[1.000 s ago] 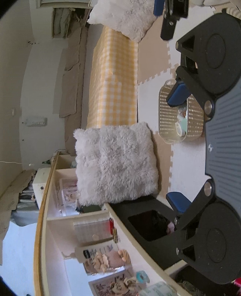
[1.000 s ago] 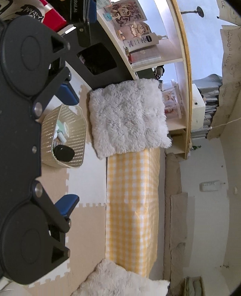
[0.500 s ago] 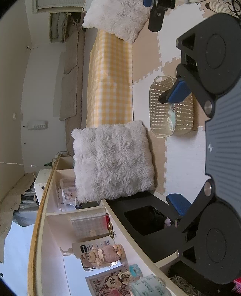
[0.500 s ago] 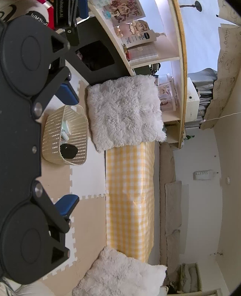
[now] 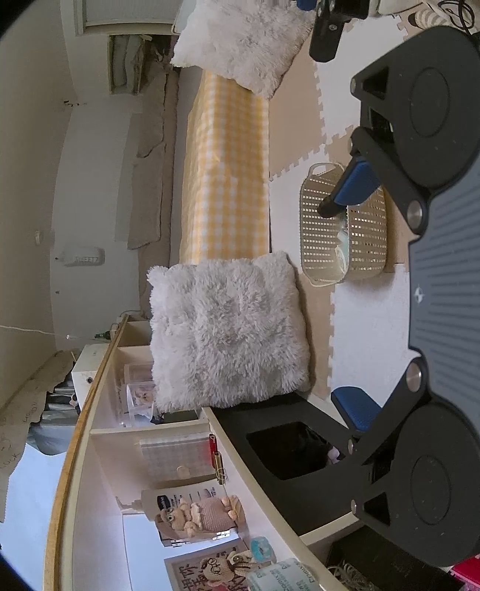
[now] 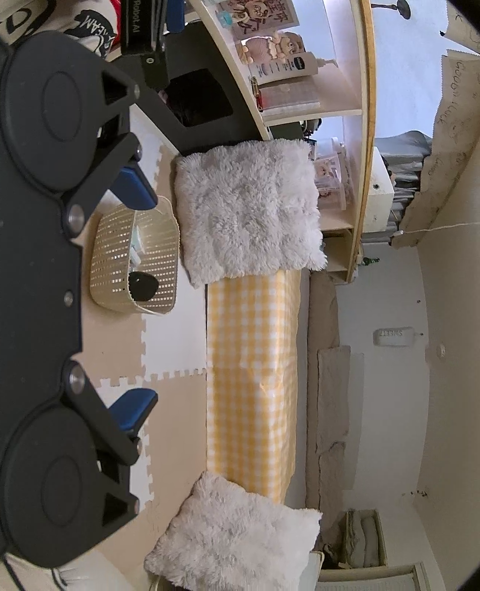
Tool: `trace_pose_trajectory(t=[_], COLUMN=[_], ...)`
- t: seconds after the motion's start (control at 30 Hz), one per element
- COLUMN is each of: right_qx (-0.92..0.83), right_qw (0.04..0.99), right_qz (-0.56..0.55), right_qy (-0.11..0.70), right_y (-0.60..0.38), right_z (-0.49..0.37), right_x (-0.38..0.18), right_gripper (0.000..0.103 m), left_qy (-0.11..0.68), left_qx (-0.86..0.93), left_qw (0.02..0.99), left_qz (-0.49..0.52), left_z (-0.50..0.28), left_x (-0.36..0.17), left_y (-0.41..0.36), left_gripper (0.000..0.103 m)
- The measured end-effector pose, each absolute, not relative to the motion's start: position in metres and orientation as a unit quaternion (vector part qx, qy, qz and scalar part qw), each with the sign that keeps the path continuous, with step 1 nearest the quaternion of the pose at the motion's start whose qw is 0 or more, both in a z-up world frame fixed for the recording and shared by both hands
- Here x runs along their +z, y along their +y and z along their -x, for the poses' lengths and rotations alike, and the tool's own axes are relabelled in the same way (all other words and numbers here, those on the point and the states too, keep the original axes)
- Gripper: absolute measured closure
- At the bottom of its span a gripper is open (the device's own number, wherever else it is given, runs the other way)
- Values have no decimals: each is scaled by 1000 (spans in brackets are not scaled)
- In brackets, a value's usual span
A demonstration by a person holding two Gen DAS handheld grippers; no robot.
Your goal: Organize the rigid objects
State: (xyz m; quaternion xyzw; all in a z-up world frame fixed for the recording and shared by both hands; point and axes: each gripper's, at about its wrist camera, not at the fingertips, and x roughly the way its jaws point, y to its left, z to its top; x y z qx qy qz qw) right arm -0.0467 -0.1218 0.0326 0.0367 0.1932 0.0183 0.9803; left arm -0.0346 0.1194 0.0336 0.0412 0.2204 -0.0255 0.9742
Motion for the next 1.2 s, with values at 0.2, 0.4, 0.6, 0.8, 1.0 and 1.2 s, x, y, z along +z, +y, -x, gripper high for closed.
trace_pose_trajectory(t=[0.2, 0.4, 0.6, 0.8, 1.0, 1.2], right_qx=[2, -7, -8, -10, -10, -10], right_qw=[982, 983, 982, 982, 982, 982], right_qz=[-42, -43, -40, -37, -38, -37], right_qy=[184, 179, 185, 187, 186, 187], right_y=[-125, -127, -126, -123, -124, -124], right_z=[53, 55, 54, 53, 54, 52], right_x=[35, 37, 35, 34, 34, 33], right_gripper=[0, 0, 0, 0, 0, 0], left_qy=[221, 218, 215, 215, 216, 216], left_qx=[-26, -34, -36, -38, -38, -38], left_qw=[974, 975, 975, 975, 975, 975], left_qz=[-40, -42, -39, -38, -38, -39], left_z=[35, 36, 37, 38, 38, 38], left_x=[32, 31, 31, 31, 31, 31], left_y=[117, 116, 116, 117, 117, 117], left_gripper=[0, 0, 0, 0, 0, 0])
